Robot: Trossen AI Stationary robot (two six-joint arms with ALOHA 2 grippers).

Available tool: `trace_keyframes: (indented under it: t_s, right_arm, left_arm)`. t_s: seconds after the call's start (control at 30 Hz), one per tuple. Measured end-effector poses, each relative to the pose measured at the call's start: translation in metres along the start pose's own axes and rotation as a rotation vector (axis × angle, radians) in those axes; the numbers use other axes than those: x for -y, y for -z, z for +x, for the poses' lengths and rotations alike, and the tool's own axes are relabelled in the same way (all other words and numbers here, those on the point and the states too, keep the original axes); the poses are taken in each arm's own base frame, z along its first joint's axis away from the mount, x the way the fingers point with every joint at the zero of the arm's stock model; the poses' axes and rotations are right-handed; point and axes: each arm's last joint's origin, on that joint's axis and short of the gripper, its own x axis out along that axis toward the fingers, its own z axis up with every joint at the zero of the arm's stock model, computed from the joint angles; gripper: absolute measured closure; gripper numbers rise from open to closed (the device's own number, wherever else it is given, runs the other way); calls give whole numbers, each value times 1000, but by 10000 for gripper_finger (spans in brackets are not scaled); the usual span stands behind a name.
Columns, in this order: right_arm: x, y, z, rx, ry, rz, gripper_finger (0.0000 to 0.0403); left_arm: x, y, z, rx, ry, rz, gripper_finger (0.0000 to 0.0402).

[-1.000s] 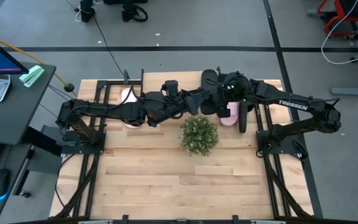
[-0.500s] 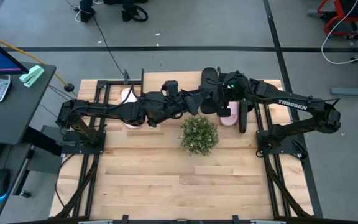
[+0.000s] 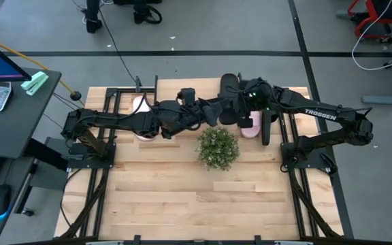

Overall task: Pick and place slides into the shelf
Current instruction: Put the left black slipper on the shelf, then put the black slipper on the shelf

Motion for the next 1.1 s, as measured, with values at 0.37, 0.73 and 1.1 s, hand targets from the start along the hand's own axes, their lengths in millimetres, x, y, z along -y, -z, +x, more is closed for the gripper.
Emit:
trace_keyframes:
  t_s: [0.37, 0.73, 1.1]
  right_arm:
    - [-2, 2, 0, -5, -41, 27, 249]
    - [-1, 0, -5, -30, -56, 39, 231]
    - [8, -12, -27, -55, -55, 99, 220]
  left_arm:
    - [0, 0, 0, -1, -1, 1, 186]
    - [0, 0, 0, -2, -3, 2, 186]
    - [-4, 3, 0, -23, -36, 68, 184]
